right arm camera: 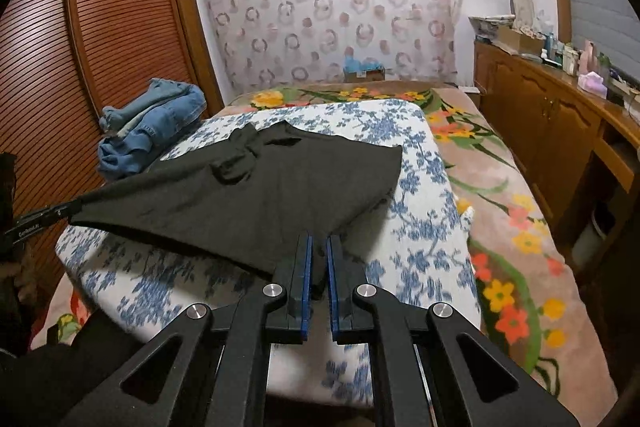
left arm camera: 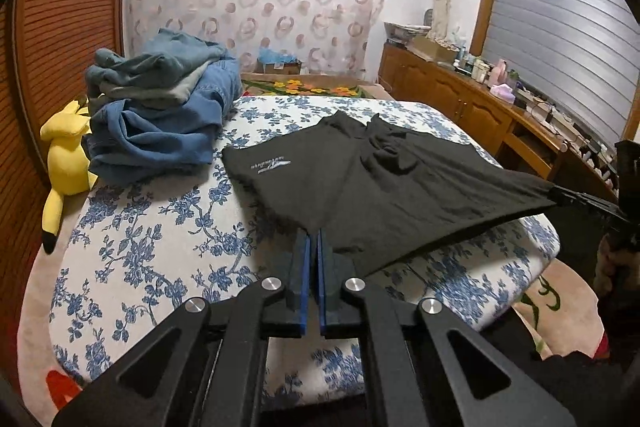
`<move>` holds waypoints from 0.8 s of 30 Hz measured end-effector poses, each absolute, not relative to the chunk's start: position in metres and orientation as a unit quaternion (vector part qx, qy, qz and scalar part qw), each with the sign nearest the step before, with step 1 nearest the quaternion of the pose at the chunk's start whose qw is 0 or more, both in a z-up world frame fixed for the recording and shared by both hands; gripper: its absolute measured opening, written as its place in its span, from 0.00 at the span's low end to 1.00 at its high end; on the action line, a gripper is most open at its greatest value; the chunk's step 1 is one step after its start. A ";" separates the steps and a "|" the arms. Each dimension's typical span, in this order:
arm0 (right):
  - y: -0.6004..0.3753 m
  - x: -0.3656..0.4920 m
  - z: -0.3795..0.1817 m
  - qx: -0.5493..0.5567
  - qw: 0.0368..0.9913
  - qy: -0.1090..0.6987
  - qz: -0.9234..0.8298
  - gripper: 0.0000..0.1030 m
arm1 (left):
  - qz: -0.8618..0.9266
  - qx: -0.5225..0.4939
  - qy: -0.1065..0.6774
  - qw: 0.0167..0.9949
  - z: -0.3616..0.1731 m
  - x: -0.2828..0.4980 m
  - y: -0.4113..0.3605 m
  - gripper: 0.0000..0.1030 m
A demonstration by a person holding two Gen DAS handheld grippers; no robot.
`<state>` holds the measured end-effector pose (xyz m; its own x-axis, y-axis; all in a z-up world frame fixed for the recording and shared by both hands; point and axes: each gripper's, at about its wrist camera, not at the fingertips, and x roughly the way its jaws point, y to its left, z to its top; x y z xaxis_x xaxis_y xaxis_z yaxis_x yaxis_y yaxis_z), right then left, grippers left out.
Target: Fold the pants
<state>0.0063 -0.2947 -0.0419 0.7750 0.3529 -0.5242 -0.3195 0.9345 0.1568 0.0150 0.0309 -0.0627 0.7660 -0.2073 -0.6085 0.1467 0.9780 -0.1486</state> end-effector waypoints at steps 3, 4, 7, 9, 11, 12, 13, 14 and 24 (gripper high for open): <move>-0.295 0.004 -0.047 0.028 0.936 0.299 0.182 0.07 | -0.095 -0.045 0.333 0.937 -0.066 0.015 0.031 0.04; -0.294 0.005 -0.048 0.024 0.937 0.301 0.178 0.07 | -0.095 -0.047 0.336 0.936 -0.068 0.016 0.031 0.04; -0.291 0.009 -0.049 0.021 0.938 0.305 0.165 0.20 | -0.094 -0.050 0.346 0.932 -0.075 0.020 0.031 0.04; -0.291 0.011 -0.047 0.023 0.940 0.302 0.158 0.24 | -0.097 -0.050 0.350 0.930 -0.076 0.023 0.029 0.04; -0.290 0.013 -0.045 0.025 0.941 0.298 0.156 0.29 | -0.099 -0.046 0.351 0.930 -0.075 0.026 0.026 0.04; -0.289 0.014 -0.045 0.025 0.942 0.297 0.154 0.35 | -0.101 -0.044 0.352 0.930 -0.075 0.027 0.024 0.04; -0.289 0.013 -0.045 0.025 0.943 0.295 0.153 0.37 | -0.103 -0.042 0.351 0.930 -0.073 0.029 0.022 0.04; -0.289 0.013 -0.046 0.027 0.943 0.293 0.154 0.37 | -0.105 -0.038 0.351 0.930 -0.071 0.031 0.018 0.04; -0.300 0.014 -0.062 0.046 0.941 0.296 0.158 0.37 | -0.171 0.023 0.334 0.926 -0.040 0.066 -0.052 0.04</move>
<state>0.0145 -0.2999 -0.0620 0.7751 0.3239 -0.5426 -0.2690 0.9461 0.1805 0.0660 -0.0524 -0.0397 0.7179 -0.3011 -0.6277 0.3323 0.9405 -0.0711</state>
